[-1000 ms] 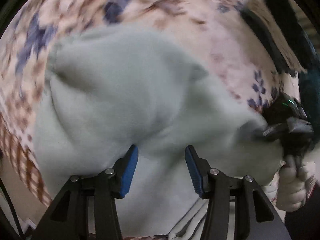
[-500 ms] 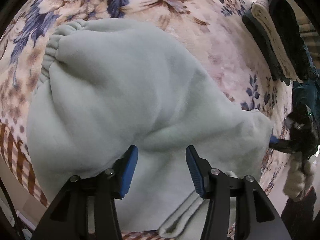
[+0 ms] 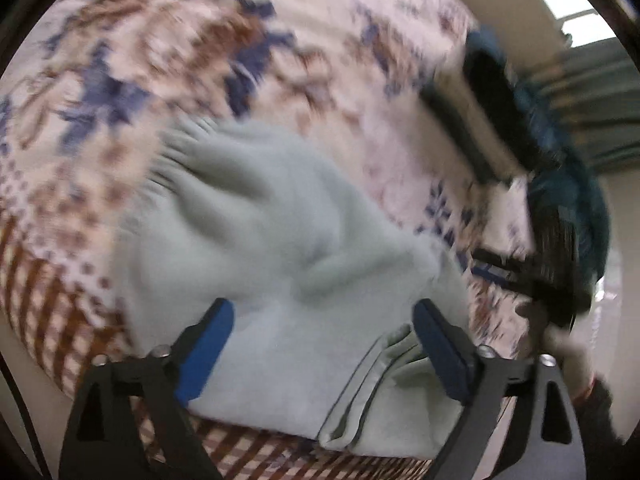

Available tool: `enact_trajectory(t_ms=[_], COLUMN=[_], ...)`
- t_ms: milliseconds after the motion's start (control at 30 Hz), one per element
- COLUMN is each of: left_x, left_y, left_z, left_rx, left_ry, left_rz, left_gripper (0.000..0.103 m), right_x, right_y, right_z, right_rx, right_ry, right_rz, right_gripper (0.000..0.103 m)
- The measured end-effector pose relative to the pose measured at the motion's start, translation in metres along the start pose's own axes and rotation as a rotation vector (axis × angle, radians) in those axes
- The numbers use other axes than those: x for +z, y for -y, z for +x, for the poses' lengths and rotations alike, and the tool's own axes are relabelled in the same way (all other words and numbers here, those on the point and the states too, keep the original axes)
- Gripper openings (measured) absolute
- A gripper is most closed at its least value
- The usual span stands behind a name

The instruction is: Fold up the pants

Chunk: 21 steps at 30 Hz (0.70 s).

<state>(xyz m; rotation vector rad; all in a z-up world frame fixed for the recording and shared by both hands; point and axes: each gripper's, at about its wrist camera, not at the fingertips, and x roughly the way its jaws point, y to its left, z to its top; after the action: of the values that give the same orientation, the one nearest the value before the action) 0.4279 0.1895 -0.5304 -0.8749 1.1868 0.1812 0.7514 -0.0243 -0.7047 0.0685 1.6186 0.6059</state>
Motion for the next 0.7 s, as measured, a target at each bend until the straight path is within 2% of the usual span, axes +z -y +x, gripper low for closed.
enact_trajectory(t_ms=[33, 100, 167, 233, 333, 367, 433, 500, 567, 700], left_x=[-0.001, -0.001, -0.003, -0.004, -0.011, -0.013, -0.02, -0.022, -0.02, -0.023], left_y=[-0.011, -0.035, -0.064, -0.098, -0.136, -0.144, -0.148, -0.14, -0.118, -0.093], left_z=[-0.012, -0.022, -0.022, -0.009, 0.018, 0.032, 0.053, 0.062, 0.067, 0.081], left_rx=[0.007, 0.027, 0.05, 0.026, -0.077, -0.132, -0.213, -0.263, -0.311, -0.302], left_ry=[0.03, 0.046, 0.04, 0.01, -0.051, -0.079, -0.11, -0.115, -0.113, -0.145], left_rz=[-0.013, -0.042, -0.101, -0.2, -0.368, -0.42, -0.493, -0.49, -0.43, -0.383], left_gripper=[0.103, 0.103, 0.103, 0.103, 0.102, 0.102, 0.102, 0.102, 0.1, 0.099], right_x=[-0.011, -0.044, -0.085, -0.123, -0.175, -0.193, -0.218, -0.237, -0.25, -0.263], right_y=[-0.003, -0.009, -0.012, -0.008, 0.007, 0.01, 0.011, 0.011, 0.014, 0.018], right_z=[-0.012, -0.033, -0.05, -0.049, -0.047, -0.041, -0.033, -0.025, -0.019, -0.009], right_rx=[-0.038, -0.168, -0.262, -0.33, -0.362, -0.363, -0.357, -0.384, -0.392, -0.368], right_ry=[0.038, 0.096, 0.131, 0.134, 0.109, 0.101, 0.1, 0.09, 0.078, 0.071], right_rz=[0.018, 0.084, 0.153, 0.221, 0.358, 0.408, 0.485, 0.522, 0.54, 0.574], right_gripper=[0.093, 0.093, 0.093, 0.093, 0.093, 0.093, 0.093, 0.093, 0.093, 0.093])
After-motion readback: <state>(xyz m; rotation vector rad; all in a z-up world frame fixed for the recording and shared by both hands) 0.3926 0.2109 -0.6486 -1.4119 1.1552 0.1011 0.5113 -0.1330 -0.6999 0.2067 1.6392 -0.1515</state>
